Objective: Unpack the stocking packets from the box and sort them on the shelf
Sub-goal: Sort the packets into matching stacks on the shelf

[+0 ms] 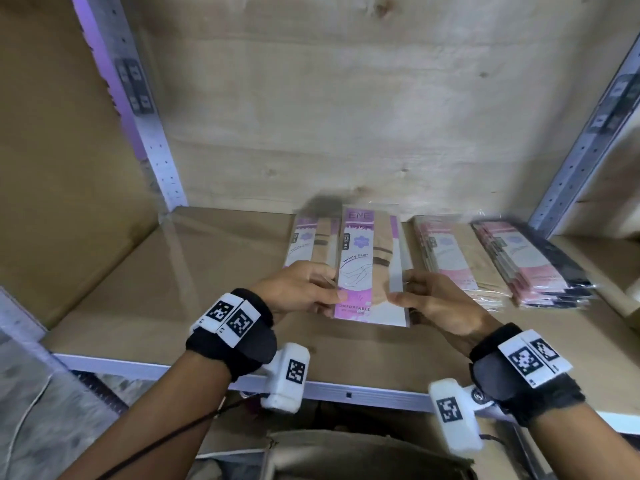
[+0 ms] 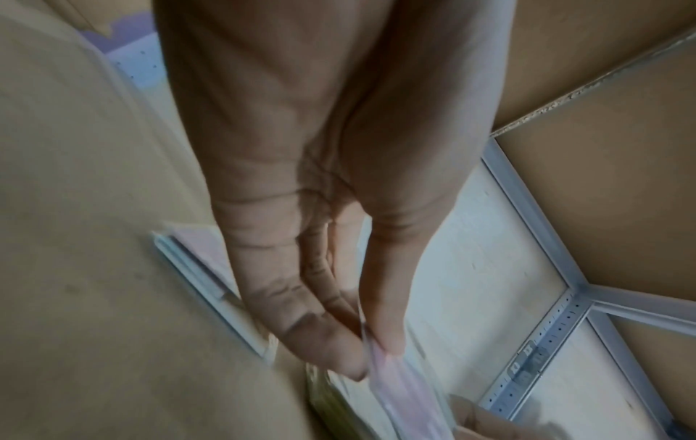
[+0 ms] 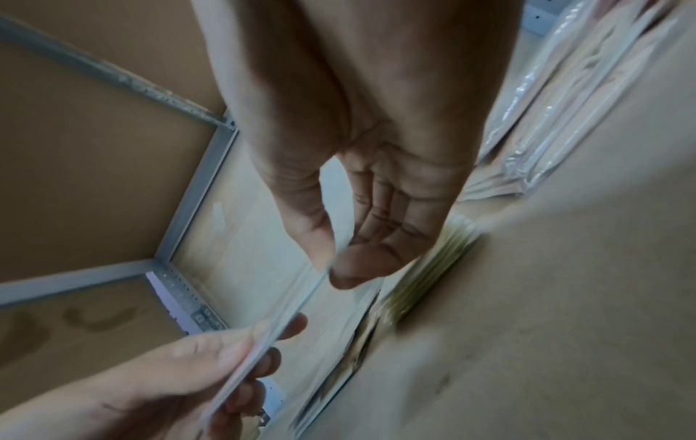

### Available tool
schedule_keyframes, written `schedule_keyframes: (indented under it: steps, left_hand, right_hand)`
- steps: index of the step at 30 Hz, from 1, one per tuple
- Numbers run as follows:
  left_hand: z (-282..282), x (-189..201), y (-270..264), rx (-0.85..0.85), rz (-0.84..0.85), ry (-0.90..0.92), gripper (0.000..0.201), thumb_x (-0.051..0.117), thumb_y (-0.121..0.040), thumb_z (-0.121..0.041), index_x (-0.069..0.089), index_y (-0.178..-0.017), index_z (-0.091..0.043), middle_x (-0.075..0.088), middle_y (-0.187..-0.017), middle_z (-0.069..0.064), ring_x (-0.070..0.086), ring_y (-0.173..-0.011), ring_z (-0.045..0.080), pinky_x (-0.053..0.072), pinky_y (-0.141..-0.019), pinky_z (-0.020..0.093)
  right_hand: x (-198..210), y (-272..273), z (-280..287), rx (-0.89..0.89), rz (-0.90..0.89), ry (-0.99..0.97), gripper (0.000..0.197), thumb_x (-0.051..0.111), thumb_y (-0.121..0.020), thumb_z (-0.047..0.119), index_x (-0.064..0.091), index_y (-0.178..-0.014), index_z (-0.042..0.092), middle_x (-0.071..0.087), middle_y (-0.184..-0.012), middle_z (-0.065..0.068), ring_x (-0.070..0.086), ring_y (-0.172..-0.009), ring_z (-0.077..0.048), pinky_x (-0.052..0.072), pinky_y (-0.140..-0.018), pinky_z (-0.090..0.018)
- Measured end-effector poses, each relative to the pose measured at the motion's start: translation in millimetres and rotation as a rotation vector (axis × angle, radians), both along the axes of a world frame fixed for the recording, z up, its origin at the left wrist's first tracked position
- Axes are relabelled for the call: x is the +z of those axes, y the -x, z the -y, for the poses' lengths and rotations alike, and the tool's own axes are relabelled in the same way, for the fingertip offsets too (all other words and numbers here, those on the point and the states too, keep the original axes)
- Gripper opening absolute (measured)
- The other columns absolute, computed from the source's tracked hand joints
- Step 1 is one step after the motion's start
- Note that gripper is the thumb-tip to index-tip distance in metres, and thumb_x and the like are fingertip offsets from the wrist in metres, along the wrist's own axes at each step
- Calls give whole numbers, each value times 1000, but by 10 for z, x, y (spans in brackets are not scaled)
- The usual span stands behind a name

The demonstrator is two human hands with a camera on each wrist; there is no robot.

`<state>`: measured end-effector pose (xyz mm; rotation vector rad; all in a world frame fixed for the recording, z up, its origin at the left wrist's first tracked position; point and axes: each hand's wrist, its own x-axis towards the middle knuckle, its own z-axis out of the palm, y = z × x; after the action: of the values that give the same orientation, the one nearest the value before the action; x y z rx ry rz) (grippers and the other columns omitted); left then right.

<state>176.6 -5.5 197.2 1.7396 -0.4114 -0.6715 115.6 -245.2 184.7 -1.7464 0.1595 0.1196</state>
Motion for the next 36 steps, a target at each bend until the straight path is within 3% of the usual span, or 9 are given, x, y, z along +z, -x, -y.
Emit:
schedule_keyframes:
  steps: [4, 6, 8, 11, 14, 21, 26, 33, 36]
  left_hand:
    - [-126, 32, -109, 77, 137, -96, 13, 67, -89, 2, 70, -100, -6, 73, -102, 20, 65, -70, 26, 55, -69, 30]
    - [-188, -1, -194, 171, 218, -178, 15, 69, -87, 2, 70, -101, 1, 75, -101, 19, 73, -79, 34, 61, -78, 40]
    - [-257, -12, -266, 261, 291, -254, 13, 72, -83, 1, 72, -96, 0, 76, -97, 15, 75, -82, 34, 61, -81, 47]
    - [-349, 7, -356, 391, 361, -306, 16, 76, -80, -1, 72, -95, 0, 76, -95, 12, 75, -76, 27, 63, -74, 40]
    - [-411, 16, -453, 467, 404, -364, 19, 80, -77, -7, 72, -94, -4, 76, -95, 11, 75, -79, 24, 62, -76, 35]
    - [-465, -56, -632, 518, 356, -373, 13, 83, -75, -6, 76, -84, 0, 76, -87, 13, 74, -83, 29, 61, -79, 43]
    - [-466, -157, -700, 500, 339, -394, 14, 84, -73, -6, 73, -68, -12, 76, -81, 9, 75, -72, 23, 63, -76, 40]
    - [-415, -204, -714, 467, 324, -432, 11, 83, -75, -8, 78, -84, -7, 76, -79, 5, 70, -61, 14, 60, -70, 26]
    - [-394, -192, -712, 458, 308, -432, 12, 83, -76, -9, 73, -75, -16, 76, -83, 6, 74, -72, 21, 62, -78, 34]
  right_hand:
    - [111, -190, -202, -40, -7, 133, 31, 77, -82, 8, 63, -110, 6, 69, -80, -11, 64, -54, -19, 51, -50, -26]
    - [155, -339, -348, -22, 4, 221, 35, 79, -80, 12, 60, -110, 8, 68, -78, -9, 64, -51, -15, 50, -47, -23]
    - [172, -517, -501, -6, 9, 304, 43, 81, -77, 17, 58, -113, 10, 68, -86, -9, 67, -62, -20, 54, -55, -28]
    - [159, -763, -703, 5, -7, 494, 62, 81, -77, 24, 51, -128, 7, 64, -114, -16, 65, -101, -34, 55, -87, -47]
    - [155, -914, -851, -14, -2, 628, 70, 80, -75, 31, 47, -133, 8, 62, -120, -12, 63, -107, -31, 53, -93, -42]
    - [225, -1091, -1048, -4, -37, 779, 56, 79, -78, 27, 54, -122, 5, 65, -111, -13, 69, -90, -26, 57, -83, -34]
    - [192, -1121, -1078, 6, -80, 858, 55, 79, -80, 27, 55, -123, 3, 57, -124, -13, 56, -97, -25, 44, -75, -28]
    - [125, -1131, -1058, 30, -121, 893, 57, 76, -82, 25, 51, -130, 6, 53, -129, -13, 58, -103, -27, 44, -75, -30]
    - [132, -1129, -1039, 38, -138, 897, 58, 77, -81, 27, 53, -130, 6, 53, -131, -12, 59, -111, -28, 44, -76, -30]
